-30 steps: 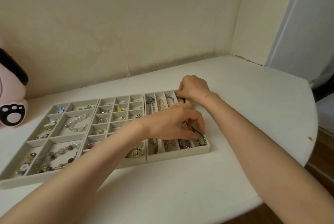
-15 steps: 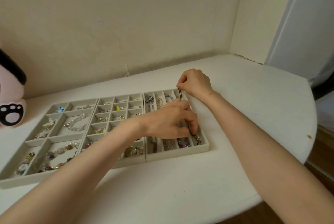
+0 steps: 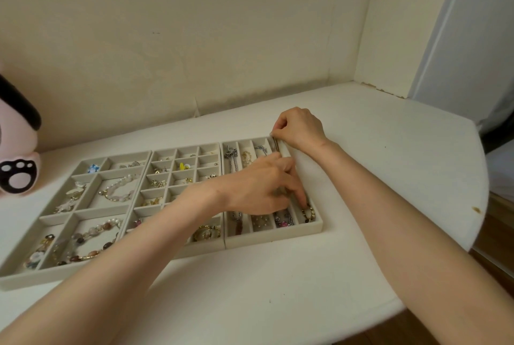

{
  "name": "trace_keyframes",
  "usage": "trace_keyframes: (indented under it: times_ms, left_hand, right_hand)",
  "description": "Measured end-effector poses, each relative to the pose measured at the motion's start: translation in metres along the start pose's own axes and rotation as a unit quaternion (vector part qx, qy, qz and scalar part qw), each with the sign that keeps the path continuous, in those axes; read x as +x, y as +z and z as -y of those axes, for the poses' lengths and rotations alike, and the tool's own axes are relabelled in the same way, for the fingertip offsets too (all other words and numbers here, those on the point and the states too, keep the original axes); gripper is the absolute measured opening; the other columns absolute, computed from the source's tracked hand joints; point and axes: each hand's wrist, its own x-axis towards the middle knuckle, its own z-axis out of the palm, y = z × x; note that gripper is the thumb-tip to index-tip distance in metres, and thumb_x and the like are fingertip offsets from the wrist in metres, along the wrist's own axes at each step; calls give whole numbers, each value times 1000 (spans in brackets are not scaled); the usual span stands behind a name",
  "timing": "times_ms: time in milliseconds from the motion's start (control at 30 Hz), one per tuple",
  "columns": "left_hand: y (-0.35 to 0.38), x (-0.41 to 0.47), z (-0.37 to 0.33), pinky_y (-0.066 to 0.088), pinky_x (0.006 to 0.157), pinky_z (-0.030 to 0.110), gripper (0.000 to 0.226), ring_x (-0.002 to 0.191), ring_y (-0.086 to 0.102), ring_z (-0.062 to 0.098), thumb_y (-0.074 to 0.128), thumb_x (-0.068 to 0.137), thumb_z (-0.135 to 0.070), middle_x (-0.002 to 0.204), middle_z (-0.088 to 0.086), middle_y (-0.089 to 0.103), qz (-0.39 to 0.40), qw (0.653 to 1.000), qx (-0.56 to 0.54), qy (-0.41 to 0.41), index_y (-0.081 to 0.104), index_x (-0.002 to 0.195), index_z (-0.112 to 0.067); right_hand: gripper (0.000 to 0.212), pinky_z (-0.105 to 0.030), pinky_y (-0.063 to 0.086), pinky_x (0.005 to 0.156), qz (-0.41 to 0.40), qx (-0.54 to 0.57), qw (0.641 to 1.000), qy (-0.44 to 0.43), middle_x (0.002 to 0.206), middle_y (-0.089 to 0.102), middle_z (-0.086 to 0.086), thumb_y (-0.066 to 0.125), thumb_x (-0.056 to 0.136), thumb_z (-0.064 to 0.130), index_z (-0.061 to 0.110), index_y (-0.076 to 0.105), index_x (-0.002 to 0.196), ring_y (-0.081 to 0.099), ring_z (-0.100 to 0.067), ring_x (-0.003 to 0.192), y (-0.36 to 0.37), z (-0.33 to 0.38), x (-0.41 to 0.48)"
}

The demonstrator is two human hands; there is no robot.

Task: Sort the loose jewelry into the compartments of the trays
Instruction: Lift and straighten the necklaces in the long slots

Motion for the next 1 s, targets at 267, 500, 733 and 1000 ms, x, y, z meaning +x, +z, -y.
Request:
trace_keyframes:
  times_ms: [267,500,733,1000]
  left_hand:
    - [3,2,2,30,89,31,29,86,27,8,49,85,-9,82,-16,32,-10,999,35,-7,67,102,-25]
    - [5,2,2,30,91,34,29,88,29,9,49,85,-9,84,-15,33,-9,1000,20,-4,67,99,-26]
    - [4,0,0,32,94,28,29,95,35,9,47,84,-14,91,-7,42,15,999,-46,-13,69,98,-26]
    - [3,1,2,31,89,33,36,89,32,10,40,78,-16,89,-8,38,-26,999,25,-23,70,95,-25]
  right_hand:
    - [7,-26,41,70,-5,17,1000,1,97,71,4,65,81,20,21,71,83,62,-19,96,1,-1,1]
    - [7,-27,42,70,-9,26,1000,2,96,71,3,65,82,21,20,72,84,62,-19,95,2,-2,0]
    - [9,-25,40,69,-10,12,1000,-11,96,70,2,64,82,19,19,72,86,62,-20,95,4,0,-1]
    - [12,-25,38,66,10,-3,1000,-18,94,71,5,61,80,15,21,72,81,62,-18,92,4,1,-1]
